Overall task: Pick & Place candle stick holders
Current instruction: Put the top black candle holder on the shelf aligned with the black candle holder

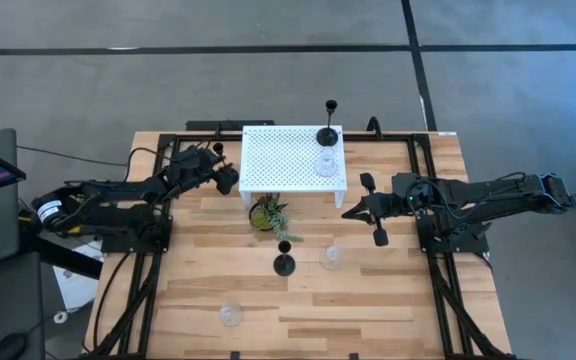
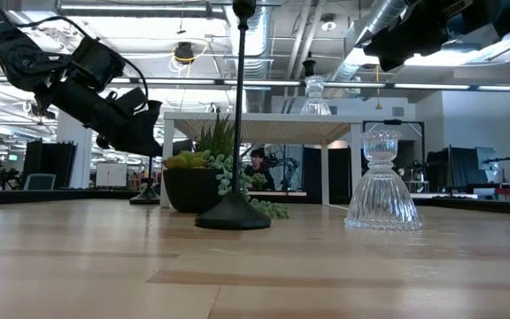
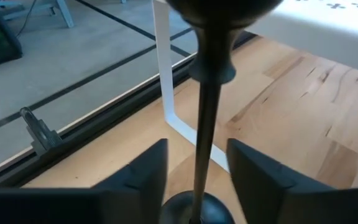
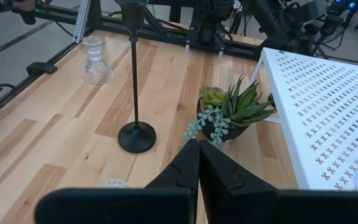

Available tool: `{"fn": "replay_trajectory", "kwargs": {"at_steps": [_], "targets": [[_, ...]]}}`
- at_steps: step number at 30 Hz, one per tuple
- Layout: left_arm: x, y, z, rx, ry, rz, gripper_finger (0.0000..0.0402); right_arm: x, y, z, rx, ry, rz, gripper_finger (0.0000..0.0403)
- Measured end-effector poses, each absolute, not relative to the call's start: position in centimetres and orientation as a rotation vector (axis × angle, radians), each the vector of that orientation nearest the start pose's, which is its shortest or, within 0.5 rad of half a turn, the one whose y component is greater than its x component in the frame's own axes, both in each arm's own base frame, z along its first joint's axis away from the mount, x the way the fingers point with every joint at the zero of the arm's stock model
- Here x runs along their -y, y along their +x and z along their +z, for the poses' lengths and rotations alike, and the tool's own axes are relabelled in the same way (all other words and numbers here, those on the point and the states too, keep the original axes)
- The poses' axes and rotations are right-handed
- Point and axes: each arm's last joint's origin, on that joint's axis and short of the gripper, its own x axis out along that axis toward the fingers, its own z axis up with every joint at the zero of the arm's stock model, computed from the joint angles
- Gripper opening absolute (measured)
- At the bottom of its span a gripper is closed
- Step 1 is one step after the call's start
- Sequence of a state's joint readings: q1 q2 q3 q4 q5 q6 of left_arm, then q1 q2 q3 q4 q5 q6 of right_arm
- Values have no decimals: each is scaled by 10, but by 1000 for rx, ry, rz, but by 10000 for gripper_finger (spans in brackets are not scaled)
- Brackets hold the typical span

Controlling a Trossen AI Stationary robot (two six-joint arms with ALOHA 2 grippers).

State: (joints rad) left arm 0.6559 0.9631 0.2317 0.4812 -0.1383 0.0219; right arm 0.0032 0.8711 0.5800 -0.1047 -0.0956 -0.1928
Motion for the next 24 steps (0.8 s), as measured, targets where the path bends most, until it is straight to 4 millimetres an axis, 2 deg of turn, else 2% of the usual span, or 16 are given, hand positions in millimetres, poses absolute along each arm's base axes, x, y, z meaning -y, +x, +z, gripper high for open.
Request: {"fn": "replay_trajectory", "kwargs": {"at_steps": [9,19,24], "targets": [[-116,144,177,-255,-48,785,17,-3,191,255,-385,-172,135,0],[-109,140,181,-270,-42,794,12,-3,191,255,-385,-172,135,0],[-103,130,202,-221,-63,820,12,-3,191,255,-390,-173,129,0]]}}
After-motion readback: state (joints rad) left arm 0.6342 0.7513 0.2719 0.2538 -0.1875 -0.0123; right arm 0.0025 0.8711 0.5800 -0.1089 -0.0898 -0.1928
